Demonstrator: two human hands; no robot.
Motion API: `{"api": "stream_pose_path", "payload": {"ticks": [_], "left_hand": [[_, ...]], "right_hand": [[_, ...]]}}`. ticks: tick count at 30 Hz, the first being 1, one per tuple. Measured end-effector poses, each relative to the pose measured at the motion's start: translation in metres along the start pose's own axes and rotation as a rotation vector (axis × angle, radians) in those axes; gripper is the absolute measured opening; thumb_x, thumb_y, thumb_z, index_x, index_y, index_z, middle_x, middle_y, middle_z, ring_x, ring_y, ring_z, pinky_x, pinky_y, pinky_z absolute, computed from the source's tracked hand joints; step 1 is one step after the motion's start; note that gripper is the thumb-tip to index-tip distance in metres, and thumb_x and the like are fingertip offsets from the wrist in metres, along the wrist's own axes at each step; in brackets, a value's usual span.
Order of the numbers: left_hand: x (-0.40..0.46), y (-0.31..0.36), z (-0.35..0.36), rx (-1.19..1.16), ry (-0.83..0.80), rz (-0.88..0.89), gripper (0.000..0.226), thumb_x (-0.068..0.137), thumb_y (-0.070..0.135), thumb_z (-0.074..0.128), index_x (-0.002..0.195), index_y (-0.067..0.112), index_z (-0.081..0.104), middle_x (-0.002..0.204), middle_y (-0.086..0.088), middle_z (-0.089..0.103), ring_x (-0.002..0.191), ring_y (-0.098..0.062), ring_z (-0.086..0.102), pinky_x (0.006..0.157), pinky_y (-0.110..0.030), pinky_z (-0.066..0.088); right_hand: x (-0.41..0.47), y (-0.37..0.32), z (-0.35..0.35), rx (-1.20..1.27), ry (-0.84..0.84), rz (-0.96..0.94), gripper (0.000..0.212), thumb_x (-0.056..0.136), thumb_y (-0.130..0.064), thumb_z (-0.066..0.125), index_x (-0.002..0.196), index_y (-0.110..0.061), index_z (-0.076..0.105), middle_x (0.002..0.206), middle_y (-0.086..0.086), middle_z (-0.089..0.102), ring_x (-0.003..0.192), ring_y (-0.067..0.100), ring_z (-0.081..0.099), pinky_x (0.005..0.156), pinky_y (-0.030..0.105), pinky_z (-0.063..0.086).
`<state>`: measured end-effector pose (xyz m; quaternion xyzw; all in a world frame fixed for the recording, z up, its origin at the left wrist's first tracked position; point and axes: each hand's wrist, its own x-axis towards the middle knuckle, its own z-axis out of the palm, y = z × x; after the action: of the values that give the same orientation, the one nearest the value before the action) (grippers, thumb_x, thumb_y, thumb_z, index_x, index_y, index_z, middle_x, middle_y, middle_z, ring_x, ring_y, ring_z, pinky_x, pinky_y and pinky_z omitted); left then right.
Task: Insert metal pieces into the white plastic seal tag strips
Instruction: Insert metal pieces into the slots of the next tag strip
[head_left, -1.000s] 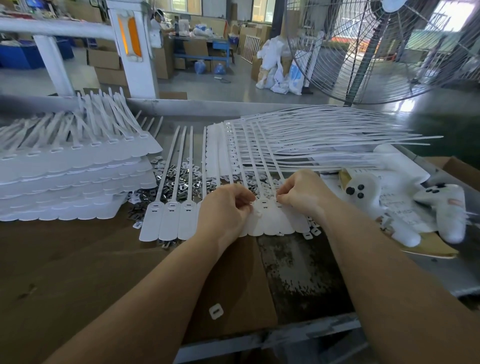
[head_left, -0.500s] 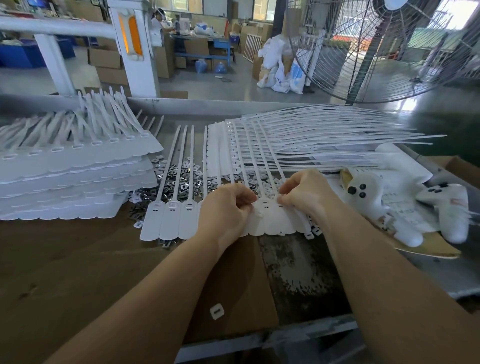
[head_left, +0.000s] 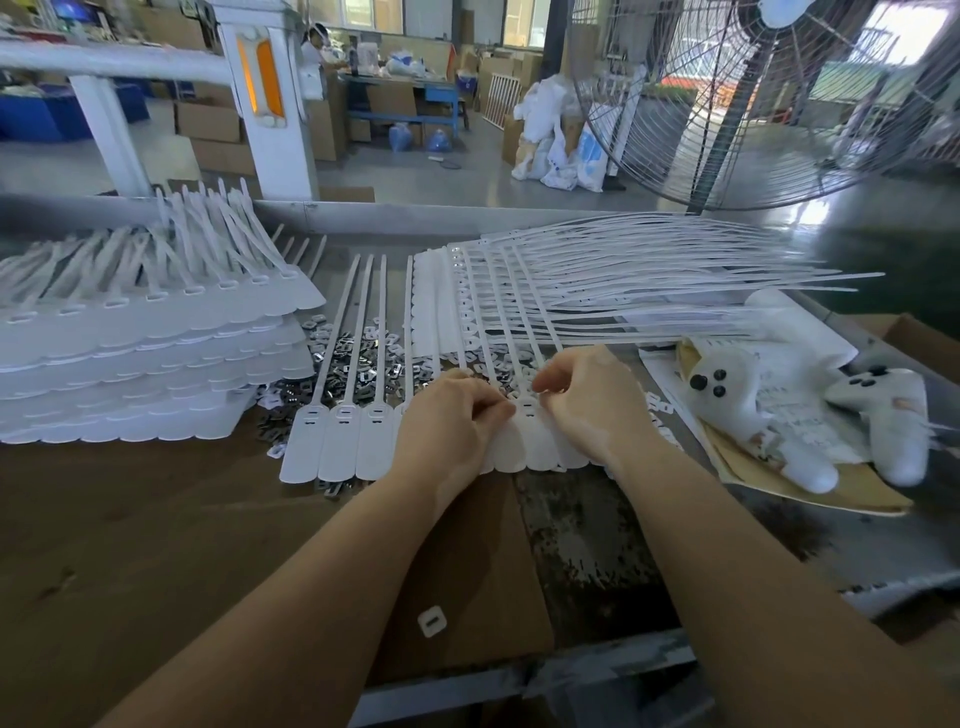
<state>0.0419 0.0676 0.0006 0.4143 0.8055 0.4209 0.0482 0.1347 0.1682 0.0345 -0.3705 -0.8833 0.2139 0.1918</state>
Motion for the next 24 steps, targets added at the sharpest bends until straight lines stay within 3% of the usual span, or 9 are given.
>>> {"api": "stream_pose_path", "payload": {"ticks": [4, 8, 11, 16, 19, 24], "left_hand": [[0.004, -0.002, -0.001, -0.053, 0.049, -0.061, 0.02, 0.09, 0.032, 0.057, 0.094, 0.018, 0.071, 0.089, 0.005, 0.058, 0.074, -0.008, 0.049, 0.067, -0.024, 0.037], [0.004, -0.001, -0.004, -0.144, 0.058, -0.094, 0.022, 0.092, 0.03, 0.055, 0.086, 0.015, 0.07, 0.078, 0.001, 0.061, 0.072, -0.013, 0.053, 0.068, -0.032, 0.043], [0.004, 0.0, -0.006, -0.166, 0.05, -0.112, 0.024, 0.092, 0.03, 0.055, 0.079, 0.015, 0.069, 0.069, 0.0, 0.06, 0.066, -0.013, 0.052, 0.064, -0.033, 0.043], [0.004, 0.002, -0.007, -0.166, 0.016, -0.102, 0.027, 0.093, 0.029, 0.053, 0.078, 0.013, 0.069, 0.064, 0.004, 0.052, 0.066, -0.014, 0.048, 0.06, -0.03, 0.034], [0.003, 0.001, -0.006, -0.104, 0.015, -0.081, 0.028, 0.094, 0.03, 0.051, 0.085, 0.015, 0.072, 0.074, 0.007, 0.051, 0.076, -0.012, 0.046, 0.058, -0.026, 0.023], [0.003, 0.0, -0.004, -0.032, 0.019, -0.066, 0.027, 0.094, 0.034, 0.05, 0.089, 0.02, 0.073, 0.089, 0.005, 0.054, 0.082, -0.01, 0.046, 0.066, -0.026, 0.028]], "right_hand": [[-0.005, -0.008, 0.002, 0.195, -0.074, -0.125, 0.019, 0.087, -0.007, 0.058, 0.091, -0.018, 0.072, 0.091, -0.005, 0.069, 0.087, 0.008, 0.061, 0.08, 0.02, 0.048], [-0.007, -0.011, 0.001, 0.372, -0.121, -0.167, 0.02, 0.086, -0.002, 0.06, 0.096, -0.015, 0.072, 0.086, -0.005, 0.068, 0.085, 0.006, 0.064, 0.078, 0.014, 0.05], [-0.008, -0.009, 0.002, 0.381, -0.114, -0.197, 0.023, 0.079, 0.001, 0.065, 0.096, -0.013, 0.072, 0.084, 0.001, 0.069, 0.08, 0.01, 0.065, 0.075, 0.017, 0.053], [-0.008, -0.003, 0.007, 0.421, -0.061, -0.225, 0.013, 0.079, -0.009, 0.072, 0.092, -0.009, 0.073, 0.085, 0.001, 0.071, 0.082, 0.01, 0.066, 0.079, 0.02, 0.053], [-0.008, -0.001, 0.008, 0.395, -0.041, -0.266, 0.006, 0.082, -0.011, 0.069, 0.086, -0.01, 0.074, 0.079, -0.002, 0.07, 0.078, 0.008, 0.065, 0.075, 0.019, 0.05], [-0.002, 0.006, 0.006, 0.308, -0.017, -0.217, 0.005, 0.082, -0.01, 0.068, 0.077, -0.013, 0.069, 0.074, -0.005, 0.066, 0.075, 0.009, 0.061, 0.072, 0.02, 0.048]]}}
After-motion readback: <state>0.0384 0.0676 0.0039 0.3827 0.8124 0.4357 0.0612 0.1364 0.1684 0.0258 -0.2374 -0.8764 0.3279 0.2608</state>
